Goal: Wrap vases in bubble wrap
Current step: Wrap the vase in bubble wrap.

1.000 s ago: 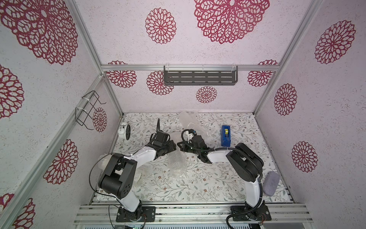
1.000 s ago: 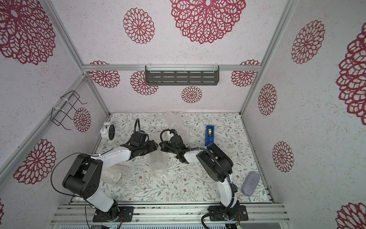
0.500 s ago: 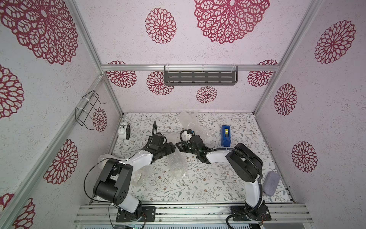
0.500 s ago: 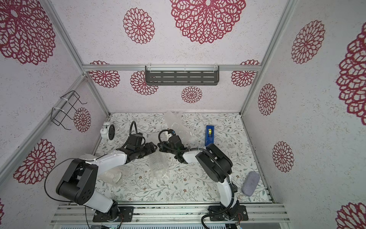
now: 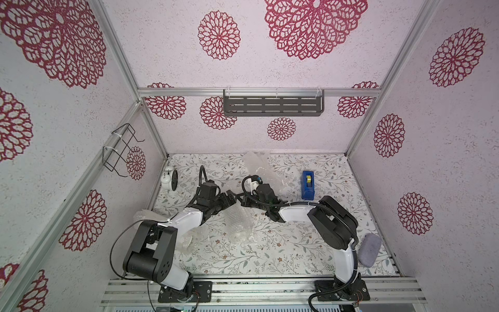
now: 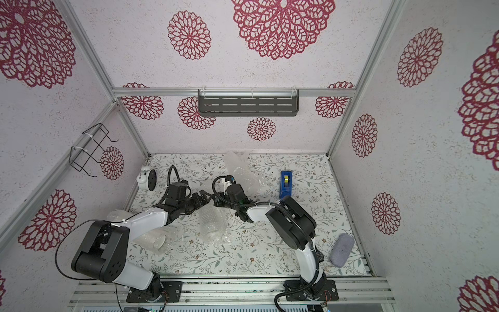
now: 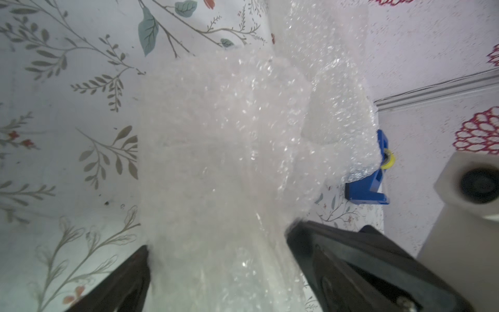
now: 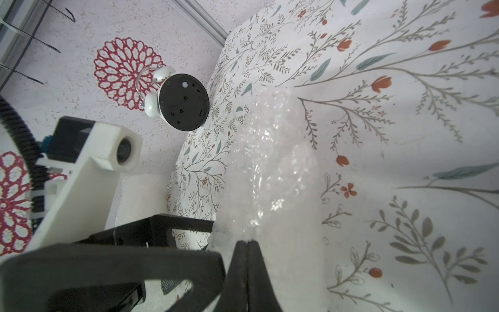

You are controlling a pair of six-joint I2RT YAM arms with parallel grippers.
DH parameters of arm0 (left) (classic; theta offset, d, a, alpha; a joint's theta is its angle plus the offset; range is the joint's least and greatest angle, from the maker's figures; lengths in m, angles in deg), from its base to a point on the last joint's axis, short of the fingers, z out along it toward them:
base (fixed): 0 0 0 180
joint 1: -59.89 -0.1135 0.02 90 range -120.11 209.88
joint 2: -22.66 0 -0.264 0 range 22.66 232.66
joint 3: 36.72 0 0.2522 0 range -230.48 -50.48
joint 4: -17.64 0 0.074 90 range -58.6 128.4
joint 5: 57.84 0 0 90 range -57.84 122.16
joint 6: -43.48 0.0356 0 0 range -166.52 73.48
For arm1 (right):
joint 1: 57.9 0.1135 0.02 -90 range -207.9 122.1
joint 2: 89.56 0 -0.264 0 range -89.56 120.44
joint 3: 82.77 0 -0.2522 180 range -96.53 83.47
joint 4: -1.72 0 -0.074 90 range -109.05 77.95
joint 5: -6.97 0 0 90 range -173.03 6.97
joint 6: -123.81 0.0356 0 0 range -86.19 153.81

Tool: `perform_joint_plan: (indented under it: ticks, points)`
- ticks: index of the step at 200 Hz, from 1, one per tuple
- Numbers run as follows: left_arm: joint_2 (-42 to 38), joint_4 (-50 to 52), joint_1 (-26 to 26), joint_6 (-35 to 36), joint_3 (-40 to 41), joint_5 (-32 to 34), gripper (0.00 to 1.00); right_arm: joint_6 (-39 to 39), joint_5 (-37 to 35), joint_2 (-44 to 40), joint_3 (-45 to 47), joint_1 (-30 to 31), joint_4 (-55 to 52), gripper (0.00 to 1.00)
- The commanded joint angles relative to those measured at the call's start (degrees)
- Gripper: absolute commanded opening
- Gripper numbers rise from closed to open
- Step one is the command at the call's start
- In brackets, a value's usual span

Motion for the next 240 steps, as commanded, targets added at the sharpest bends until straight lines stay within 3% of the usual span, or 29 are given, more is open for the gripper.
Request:
perform_joint_plan:
  ticks: [1, 60, 188, 240]
  points:
    - [0.23, -4.54, -0.34, -1.45, -1.97, -3.0, 0.98, -2.48, -0.66, -2.3, -1.13, 0.85, 1.29, 0.0]
    - [6.28, 0.75, -0.49, -1.91, -7.4, -2.04, 0.96, -7.01, -2.56, -1.93, -2.33, 2.41, -0.39, 0.0]
    - [12.06, 7.82, 0.48, -0.68, -11.71, 1.38, 0.63, -9.0, -4.95, -0.36, -4.92, 3.35, -3.03, 0.0]
    - [16.53, 15.15, 1.26, -0.58, -14.68, 8.11, 0.54, -9.28, -4.96, -0.45, -5.44, 3.27, -4.03, 0.0]
